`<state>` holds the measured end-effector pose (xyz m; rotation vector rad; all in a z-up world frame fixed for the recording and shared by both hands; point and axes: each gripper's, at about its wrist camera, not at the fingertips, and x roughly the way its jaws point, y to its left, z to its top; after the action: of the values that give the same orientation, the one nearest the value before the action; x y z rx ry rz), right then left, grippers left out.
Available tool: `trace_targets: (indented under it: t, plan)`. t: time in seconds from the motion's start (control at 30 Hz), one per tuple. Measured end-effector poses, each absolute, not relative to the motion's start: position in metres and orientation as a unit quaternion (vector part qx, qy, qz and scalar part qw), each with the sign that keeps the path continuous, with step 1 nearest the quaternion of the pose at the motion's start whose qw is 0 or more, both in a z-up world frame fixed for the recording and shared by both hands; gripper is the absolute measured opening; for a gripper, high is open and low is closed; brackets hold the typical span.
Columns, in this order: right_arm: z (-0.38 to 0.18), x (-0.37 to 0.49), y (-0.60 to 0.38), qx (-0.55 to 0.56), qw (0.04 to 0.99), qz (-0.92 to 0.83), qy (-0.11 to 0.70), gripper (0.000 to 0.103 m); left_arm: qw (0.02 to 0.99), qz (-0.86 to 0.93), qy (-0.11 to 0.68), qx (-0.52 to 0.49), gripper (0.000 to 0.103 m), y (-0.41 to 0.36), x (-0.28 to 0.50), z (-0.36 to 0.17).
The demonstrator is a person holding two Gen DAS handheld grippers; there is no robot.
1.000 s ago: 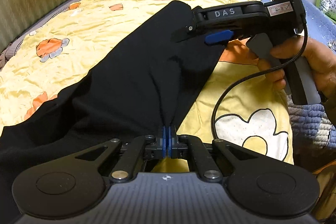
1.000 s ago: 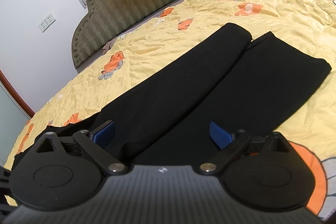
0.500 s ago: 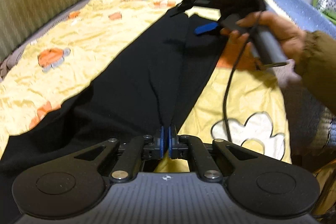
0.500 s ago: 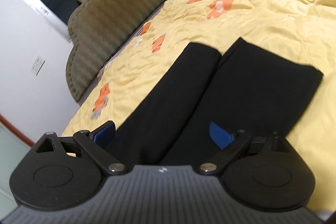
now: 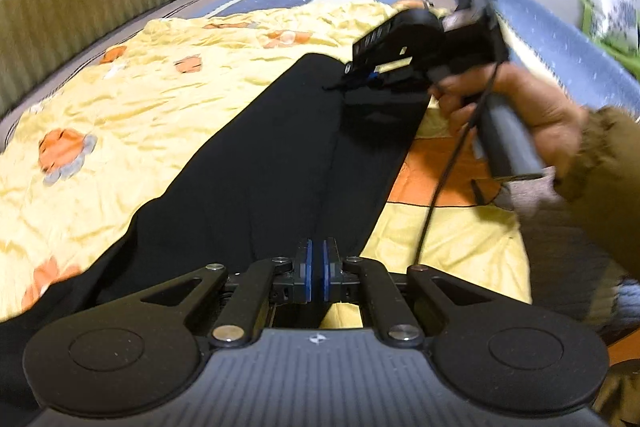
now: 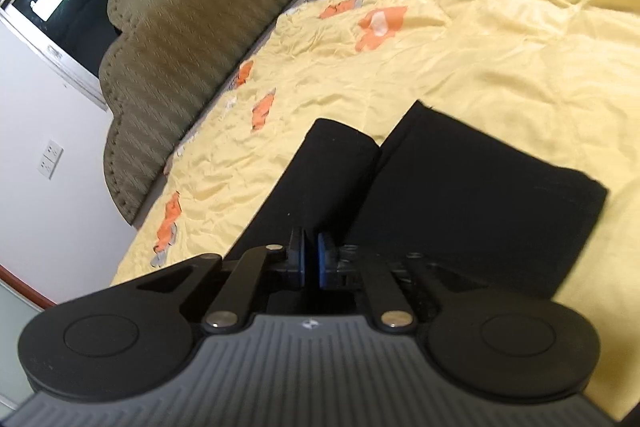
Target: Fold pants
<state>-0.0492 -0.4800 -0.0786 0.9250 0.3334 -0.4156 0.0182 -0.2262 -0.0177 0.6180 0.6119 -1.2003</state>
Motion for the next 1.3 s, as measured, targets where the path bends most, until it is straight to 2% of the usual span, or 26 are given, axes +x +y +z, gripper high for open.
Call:
trace_targets:
  t: [0.13, 0.23, 0.5, 0.6, 0.67, 0.8, 0.9, 0.93, 1.1, 1.2, 1.3]
  plan:
    - [-0.062, -0.068, -0.474, 0.424, 0.872, -0.202, 0.135, 0.007, 0.737, -0.541, 0.248, 0.32, 0.005, -0.246, 0.007, -0.028]
    - [-0.049, -0.09, -0.468, 0.396, 0.882, -0.221, 0.13, 0.007, 0.739, -0.542, 0.252, 0.312, 0.005, -0.251, 0.01, -0.03]
    - [-0.074, -0.132, -0.477, 0.404, 0.857, -0.271, 0.171, 0.007, 0.743, -0.527, 0.281, 0.302, 0.006, -0.255, 0.024, -0.042]
    - [-0.08, -0.137, -0.487, 0.436, 0.848, -0.255, 0.162, 0.011, 0.746, -0.525, 0.279, 0.3, 0.006, -0.252, 0.021, -0.04]
    - [-0.08, -0.134, -0.49, 0.43, 0.851, -0.257, 0.158, 0.017, 0.75, -0.523, 0.281, 0.293, 0.006, -0.251, 0.022, -0.039]
    - [-0.09, -0.126, -0.506, 0.455, 0.84, -0.256, 0.146, 0.02, 0.754, -0.515, 0.291, 0.285, 0.006, -0.25, 0.025, -0.039]
    - [-0.095, -0.125, -0.514, 0.477, 0.832, -0.249, 0.136, 0.017, 0.761, -0.508, 0.295, 0.275, 0.006, -0.248, 0.028, -0.037]
    - [-0.094, -0.124, -0.514, 0.475, 0.833, -0.25, 0.135, 0.007, 0.765, -0.505, 0.295, 0.272, 0.006, -0.248, 0.029, -0.036]
    - [-0.069, -0.138, -0.502, 0.429, 0.859, -0.258, 0.107, 0.006, 0.77, -0.507, 0.293, 0.251, 0.006, -0.25, 0.032, -0.026]
    - [-0.061, -0.148, -0.494, 0.396, 0.867, -0.278, 0.116, 0.006, 0.767, -0.507, 0.293, 0.26, 0.006, -0.255, 0.03, -0.03]
    - [-0.076, -0.152, -0.497, 0.399, 0.857, -0.291, 0.147, 0.006, 0.762, -0.499, 0.302, 0.282, 0.006, -0.26, 0.028, -0.044]
